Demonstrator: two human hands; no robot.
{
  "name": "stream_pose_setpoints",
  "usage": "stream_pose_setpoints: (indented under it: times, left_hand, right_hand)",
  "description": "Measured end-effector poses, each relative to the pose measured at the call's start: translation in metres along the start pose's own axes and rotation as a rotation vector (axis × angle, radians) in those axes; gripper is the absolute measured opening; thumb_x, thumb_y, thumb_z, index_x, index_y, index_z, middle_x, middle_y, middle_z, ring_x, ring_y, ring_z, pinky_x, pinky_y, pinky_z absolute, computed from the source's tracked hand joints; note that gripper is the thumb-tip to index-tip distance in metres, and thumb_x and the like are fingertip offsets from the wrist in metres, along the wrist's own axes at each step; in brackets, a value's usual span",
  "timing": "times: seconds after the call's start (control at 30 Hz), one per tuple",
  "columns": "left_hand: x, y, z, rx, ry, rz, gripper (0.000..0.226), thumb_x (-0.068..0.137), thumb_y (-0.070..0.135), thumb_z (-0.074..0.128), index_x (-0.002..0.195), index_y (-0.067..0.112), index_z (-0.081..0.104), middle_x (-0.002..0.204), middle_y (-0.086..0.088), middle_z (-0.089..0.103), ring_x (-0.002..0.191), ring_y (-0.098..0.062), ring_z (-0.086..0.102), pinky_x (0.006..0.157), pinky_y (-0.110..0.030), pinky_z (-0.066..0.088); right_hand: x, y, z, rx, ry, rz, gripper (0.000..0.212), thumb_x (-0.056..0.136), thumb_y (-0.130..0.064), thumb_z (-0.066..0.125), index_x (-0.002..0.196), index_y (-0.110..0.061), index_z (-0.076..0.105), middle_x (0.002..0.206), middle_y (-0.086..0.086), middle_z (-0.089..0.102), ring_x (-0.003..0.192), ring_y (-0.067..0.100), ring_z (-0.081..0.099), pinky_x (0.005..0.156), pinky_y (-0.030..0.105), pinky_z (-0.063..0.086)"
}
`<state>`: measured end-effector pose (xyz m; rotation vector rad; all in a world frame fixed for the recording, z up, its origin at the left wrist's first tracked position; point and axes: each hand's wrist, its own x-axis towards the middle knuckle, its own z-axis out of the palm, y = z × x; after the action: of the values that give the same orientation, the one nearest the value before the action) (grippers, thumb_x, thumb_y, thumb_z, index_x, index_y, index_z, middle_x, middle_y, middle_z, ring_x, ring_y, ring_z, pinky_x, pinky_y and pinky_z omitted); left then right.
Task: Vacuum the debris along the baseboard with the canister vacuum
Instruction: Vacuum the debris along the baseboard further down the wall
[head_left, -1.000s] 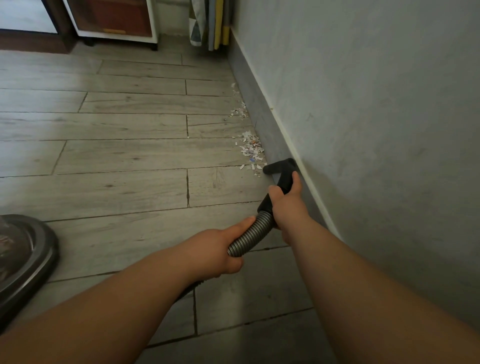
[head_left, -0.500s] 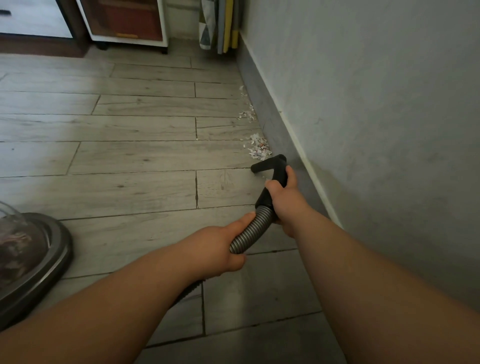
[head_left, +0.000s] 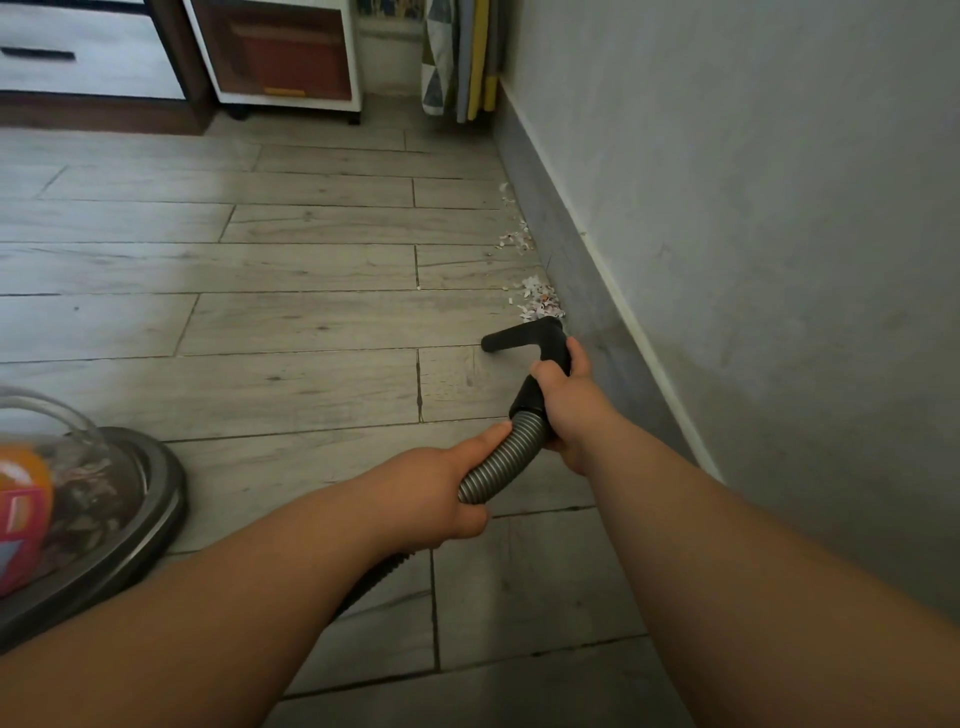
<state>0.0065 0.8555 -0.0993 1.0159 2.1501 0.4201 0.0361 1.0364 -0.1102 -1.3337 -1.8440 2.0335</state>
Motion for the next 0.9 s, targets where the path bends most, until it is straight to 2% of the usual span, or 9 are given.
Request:
stream_pose_setpoints:
  times: [0.1, 0.2, 0.37, 0.57, 0.7, 0.9]
  left_hand:
    - [0.001, -0.003, 0.004, -0.058, -0.018, -0.023, 0.088, 0.091, 0.034, 0.059, 0.140, 0.061, -0.009, 0.108, 0.001, 0.055, 0.071, -0.012, 0.064, 0.060, -0.019, 0.055]
    - [0.006, -0.001, 0.007, -0.084, -0.019, -0.017, 0.087, 0.091, 0.034, 0.059, 0.141, 0.060, -0.007, 0.109, 0.002, 0.054, 0.072, -0.014, 0.066, 0.061, -0.021, 0.056]
    - [0.018, 0.018, 0.015, -0.124, -0.041, 0.001, 0.085, 0.090, 0.035, 0.059, 0.143, 0.058, -0.004, 0.113, 0.001, 0.053, 0.071, -0.014, 0.065, 0.063, -0.023, 0.056]
    - [0.026, 0.038, 0.023, -0.117, -0.091, 0.037, 0.087, 0.090, 0.033, 0.059, 0.143, 0.058, -0.005, 0.117, -0.002, 0.052, 0.075, -0.017, 0.065, 0.069, -0.028, 0.059]
    - [0.022, 0.040, 0.018, -0.101, -0.099, 0.064, 0.086, 0.090, 0.032, 0.059, 0.142, 0.059, -0.004, 0.112, 0.001, 0.051, 0.069, -0.011, 0.060, 0.055, -0.019, 0.052]
    - [0.014, 0.034, 0.012, -0.061, -0.090, 0.091, 0.087, 0.090, 0.033, 0.059, 0.142, 0.061, -0.005, 0.111, -0.001, 0.053, 0.074, -0.014, 0.062, 0.069, -0.025, 0.057]
  right_hand:
    - [0.000, 0.000, 0.007, -0.060, 0.063, -0.020, 0.069, 0.099, -0.024, 0.045, 0.151, -0.049, 0.008, 0.135, 0.009, 0.047, 0.095, 0.030, 0.060, 0.066, 0.042, 0.058]
    - [0.000, -0.003, 0.004, -0.124, 0.142, -0.026, 0.070, 0.098, -0.024, 0.045, 0.152, -0.048, 0.006, 0.131, 0.010, 0.048, 0.097, 0.031, 0.059, 0.078, 0.050, 0.057]
    - [-0.002, -0.008, -0.019, -0.180, 0.206, -0.031, 0.070, 0.099, -0.023, 0.045, 0.153, -0.044, 0.005, 0.139, 0.012, 0.045, 0.092, 0.028, 0.055, 0.074, 0.046, 0.054]
    - [-0.008, -0.008, -0.042, -0.194, 0.252, -0.003, 0.068, 0.100, -0.027, 0.047, 0.152, -0.047, 0.008, 0.144, 0.013, 0.040, 0.107, 0.036, 0.054, 0.087, 0.057, 0.053]
    - [-0.012, -0.006, -0.048, -0.141, 0.242, 0.023, 0.068, 0.099, -0.030, 0.049, 0.152, -0.048, 0.009, 0.141, 0.013, 0.040, 0.106, 0.037, 0.055, 0.081, 0.053, 0.056]
    - [-0.015, 0.000, -0.047, -0.024, 0.208, 0.037, 0.069, 0.097, -0.029, 0.052, 0.149, -0.051, 0.012, 0.135, 0.011, 0.044, 0.098, 0.035, 0.060, 0.064, 0.043, 0.059]
